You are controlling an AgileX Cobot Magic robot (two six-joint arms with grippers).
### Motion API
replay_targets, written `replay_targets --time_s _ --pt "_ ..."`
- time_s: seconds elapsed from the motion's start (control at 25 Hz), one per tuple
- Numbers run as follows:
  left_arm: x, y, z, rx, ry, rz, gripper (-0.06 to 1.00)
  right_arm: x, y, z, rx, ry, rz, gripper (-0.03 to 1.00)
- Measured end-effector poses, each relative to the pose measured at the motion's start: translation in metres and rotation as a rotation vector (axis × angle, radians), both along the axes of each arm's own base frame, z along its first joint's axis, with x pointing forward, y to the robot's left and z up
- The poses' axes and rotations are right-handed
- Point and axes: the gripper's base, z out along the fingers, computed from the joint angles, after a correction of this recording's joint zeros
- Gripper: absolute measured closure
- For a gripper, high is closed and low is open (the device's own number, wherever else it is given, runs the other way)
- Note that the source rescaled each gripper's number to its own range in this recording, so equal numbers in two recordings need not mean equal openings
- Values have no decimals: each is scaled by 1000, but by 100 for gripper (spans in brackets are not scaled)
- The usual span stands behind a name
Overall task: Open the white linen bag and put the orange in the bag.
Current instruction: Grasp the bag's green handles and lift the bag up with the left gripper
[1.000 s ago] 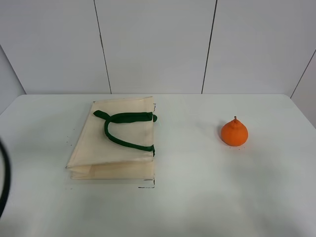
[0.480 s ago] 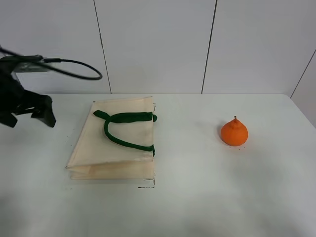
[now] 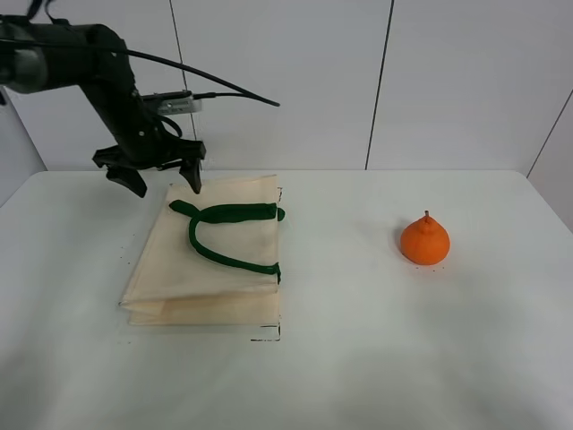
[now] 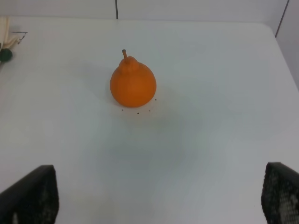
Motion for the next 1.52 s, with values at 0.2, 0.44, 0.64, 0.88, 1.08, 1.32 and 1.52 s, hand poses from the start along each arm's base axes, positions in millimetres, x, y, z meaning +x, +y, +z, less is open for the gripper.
replay_targets --time_s 0.2,0.44,0.64,0.88,1.08,1.32,1.52 --pt "7 -24 -39 5 49 -25 -2 0 0 0 0 0 0 -3" --pt "16 -20 -87 28 110 -11 -2 0 0 0 0 0 0 -3" --pt "17 -21 -117 39 163 -9 -2 0 0 0 1 0 0 -3" --pt "18 -23 -121 31 159 13 14 0 0 0 1 0 0 -3" --pt "19 -23 -125 33 153 24 72 0 0 0 1 0 0 -3" --pt "21 -23 -121 23 142 67 94 0 0 0 1 0 0 -3" --pt "27 -25 -72 6 76 62 94 0 0 0 1 0 0 -3"
